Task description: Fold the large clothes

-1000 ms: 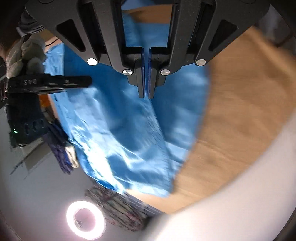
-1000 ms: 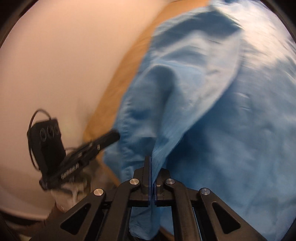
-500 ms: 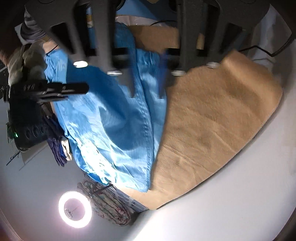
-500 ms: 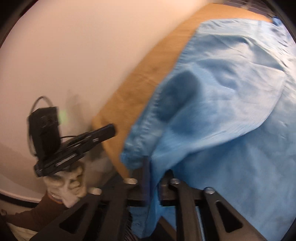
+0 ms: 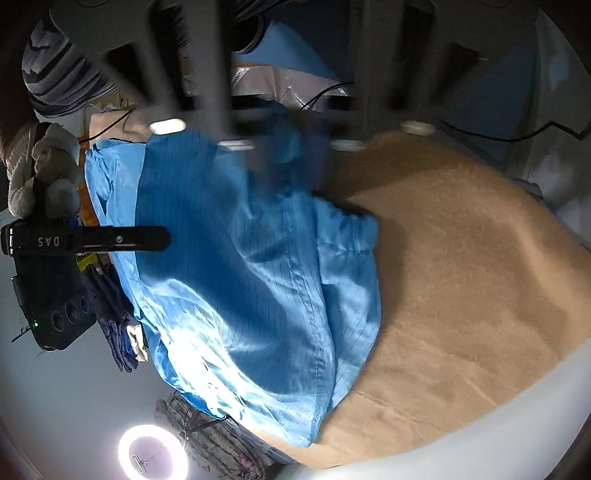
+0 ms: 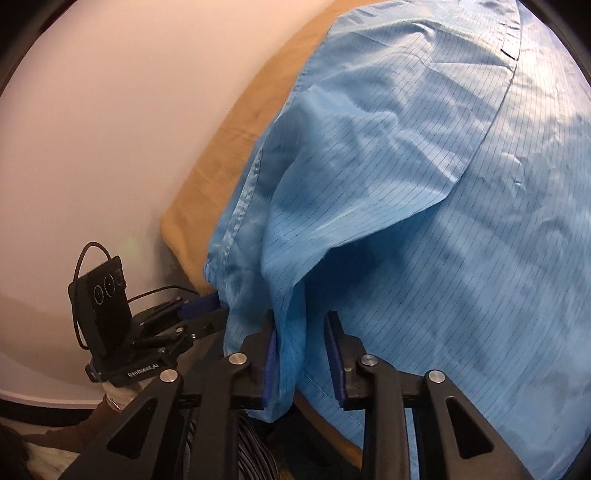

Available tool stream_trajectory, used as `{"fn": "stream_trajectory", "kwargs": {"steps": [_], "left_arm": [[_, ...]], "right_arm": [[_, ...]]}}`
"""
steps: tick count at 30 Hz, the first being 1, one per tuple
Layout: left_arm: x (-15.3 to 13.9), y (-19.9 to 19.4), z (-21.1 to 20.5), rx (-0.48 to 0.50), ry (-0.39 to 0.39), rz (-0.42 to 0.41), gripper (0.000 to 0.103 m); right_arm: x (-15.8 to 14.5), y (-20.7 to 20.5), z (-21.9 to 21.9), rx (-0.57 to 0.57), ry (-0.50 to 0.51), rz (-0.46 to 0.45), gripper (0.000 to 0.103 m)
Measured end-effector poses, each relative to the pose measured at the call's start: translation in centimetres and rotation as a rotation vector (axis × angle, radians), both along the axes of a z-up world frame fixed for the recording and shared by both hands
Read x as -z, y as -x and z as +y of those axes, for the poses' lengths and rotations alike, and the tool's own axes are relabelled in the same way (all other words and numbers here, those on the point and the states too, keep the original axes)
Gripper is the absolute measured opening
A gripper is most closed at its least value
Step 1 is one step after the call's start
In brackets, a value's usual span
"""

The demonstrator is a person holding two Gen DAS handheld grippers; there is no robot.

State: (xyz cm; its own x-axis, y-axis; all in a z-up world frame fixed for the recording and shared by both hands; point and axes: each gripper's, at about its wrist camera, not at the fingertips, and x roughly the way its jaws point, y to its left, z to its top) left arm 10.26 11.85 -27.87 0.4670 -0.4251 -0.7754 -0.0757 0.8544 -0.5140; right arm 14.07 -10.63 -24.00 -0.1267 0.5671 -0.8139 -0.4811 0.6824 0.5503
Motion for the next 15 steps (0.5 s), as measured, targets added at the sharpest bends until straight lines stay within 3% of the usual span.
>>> {"fn": "stream_trajectory", "kwargs": {"steps": [4, 9, 13, 15], "left_arm": [[-1.5, 0.6, 0.9, -0.010, 0.003, -0.038, 0.000], [-3.9, 1.9, 4.0, -0.068, -0.086, -0.085, 0.000], [-2.5, 1.6, 5.0, -0.060, -0.085, -0.019, 0.000], [-2.5, 1.8, 5.3, -0.062, -0.104, -0.030, 0.000]], "right_arm": [[0.4, 0.4, 1.4, -0.020, 0.003, -0.008, 0.016], [0.5, 1.7, 3.1, -0.108, 0.085, -0.076, 0.018], [0.1, 2.0, 3.1, -0.113, 0.086, -0.099, 0.022], [-1.2, 2.2, 2.6, -0.115, 0.071, -0.123, 0.022]]}}
